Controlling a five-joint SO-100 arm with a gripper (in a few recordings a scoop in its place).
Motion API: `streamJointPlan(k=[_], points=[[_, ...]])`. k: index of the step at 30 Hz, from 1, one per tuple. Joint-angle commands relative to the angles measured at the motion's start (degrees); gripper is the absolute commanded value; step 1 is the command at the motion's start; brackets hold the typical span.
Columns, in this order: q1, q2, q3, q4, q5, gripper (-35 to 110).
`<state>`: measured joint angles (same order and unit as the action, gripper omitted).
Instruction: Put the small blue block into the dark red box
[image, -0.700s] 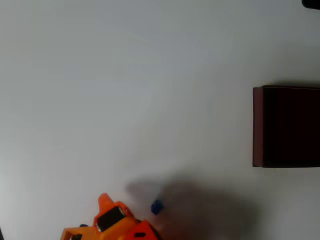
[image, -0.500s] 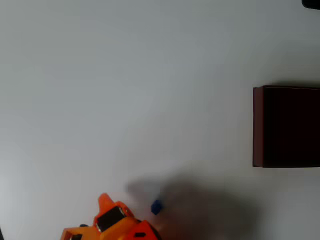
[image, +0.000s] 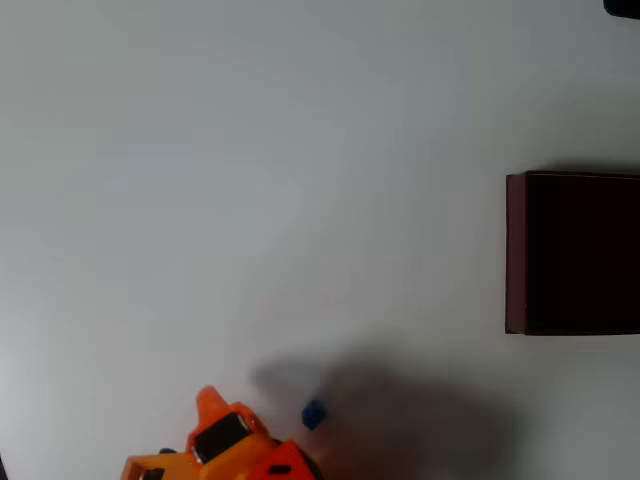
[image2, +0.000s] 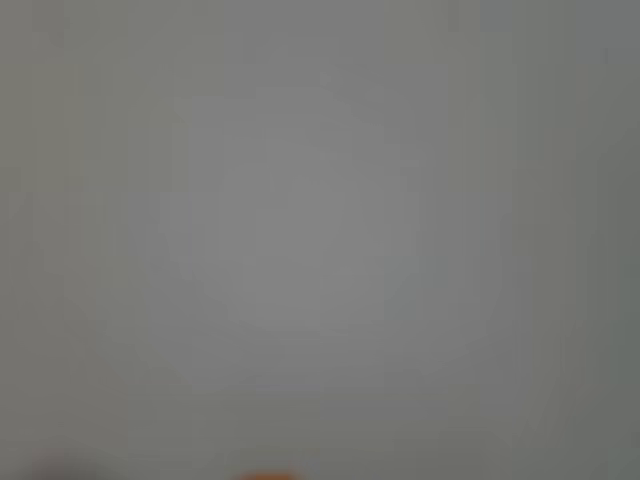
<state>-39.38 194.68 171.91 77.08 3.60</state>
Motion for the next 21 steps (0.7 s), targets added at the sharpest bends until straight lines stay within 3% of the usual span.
streamJointPlan(k=[1, 13, 21], points=[[-0.79, 0.62, 1.05, 0.7, 0.35, 0], [-5.1, 0.7, -3.25, 2.29, 7.38, 0], [-8.88, 0.53, -10.99, 1.49, 23.2, 0]])
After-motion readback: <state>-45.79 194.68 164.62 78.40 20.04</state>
